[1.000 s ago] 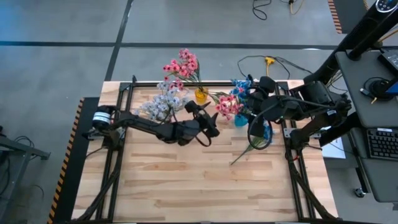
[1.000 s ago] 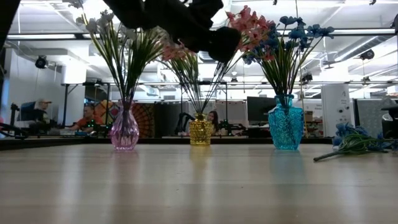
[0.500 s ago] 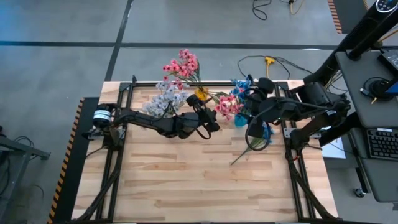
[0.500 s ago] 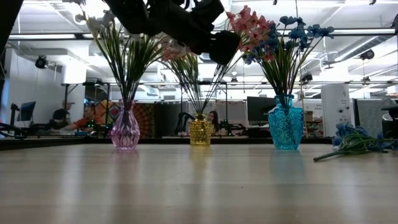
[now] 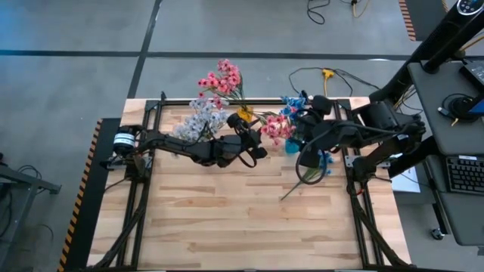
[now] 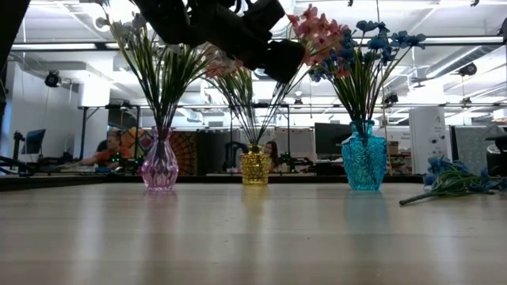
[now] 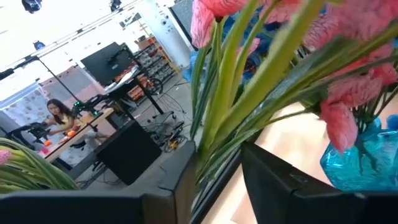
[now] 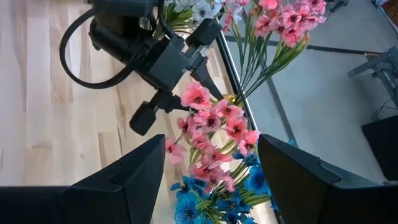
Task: Sort flowers into vase by color
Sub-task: Put the pink flowers into the yellow vase
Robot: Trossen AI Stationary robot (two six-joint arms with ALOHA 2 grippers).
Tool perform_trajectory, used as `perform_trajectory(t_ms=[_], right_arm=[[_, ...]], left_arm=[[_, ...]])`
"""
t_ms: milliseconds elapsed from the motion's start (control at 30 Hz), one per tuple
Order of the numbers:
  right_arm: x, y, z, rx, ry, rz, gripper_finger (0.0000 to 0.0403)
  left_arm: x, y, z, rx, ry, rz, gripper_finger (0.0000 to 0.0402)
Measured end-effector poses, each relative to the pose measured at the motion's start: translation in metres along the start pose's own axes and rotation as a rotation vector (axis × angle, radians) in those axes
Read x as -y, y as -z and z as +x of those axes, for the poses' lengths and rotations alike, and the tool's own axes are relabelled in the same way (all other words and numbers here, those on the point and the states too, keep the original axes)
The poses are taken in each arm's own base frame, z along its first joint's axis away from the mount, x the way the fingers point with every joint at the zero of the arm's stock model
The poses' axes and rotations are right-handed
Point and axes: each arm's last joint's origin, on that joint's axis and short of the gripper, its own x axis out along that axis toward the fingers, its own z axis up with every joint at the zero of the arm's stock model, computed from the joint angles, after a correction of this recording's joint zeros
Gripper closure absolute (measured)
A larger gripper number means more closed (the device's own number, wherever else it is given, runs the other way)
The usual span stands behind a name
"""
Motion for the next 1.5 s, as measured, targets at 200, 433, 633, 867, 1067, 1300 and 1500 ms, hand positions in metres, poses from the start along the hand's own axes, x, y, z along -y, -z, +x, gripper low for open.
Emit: perform_trajectory(t_ms=[200,433,633,867,1067,1300,1500], right_arm=[[-0.004,0.002,0.006,-0.021,0.004,-0.006,0.0154],[-0.005,0.003,0.009,-0.028,0.033,-0.014,0.0154],[-0.002,0.004,0.006,-0.02,0.038,-0.007,0.0154],[-0.001,0.004,0.005,-0.017,0.038,0.012,0.0154],[-0.001,0.004,0.004,-0.016,0.038,0.022,0.0154],[-0.001,0.004,0.004,-0.017,0.038,0.03,0.0154],[-0.001,0.004,0.005,-0.017,0.038,0.033,0.0154]], left_arm=[[0.0,0.0,0.0,0.002,-0.002,-0.001,0.033],[-0.002,-0.004,0.0,0.028,-0.015,-0.011,0.0364],[-0.004,-0.006,0.0,0.038,-0.022,-0.02,0.0379],[-0.007,-0.006,-0.001,0.013,-0.093,-0.035,0.04],[-0.008,-0.006,0.0,0.009,-0.119,-0.047,0.0401],[-0.017,-0.012,-0.001,0.01,-0.2,-0.1,0.0402],[-0.022,-0.013,0.0,-0.008,-0.25,-0.114,0.0401]])
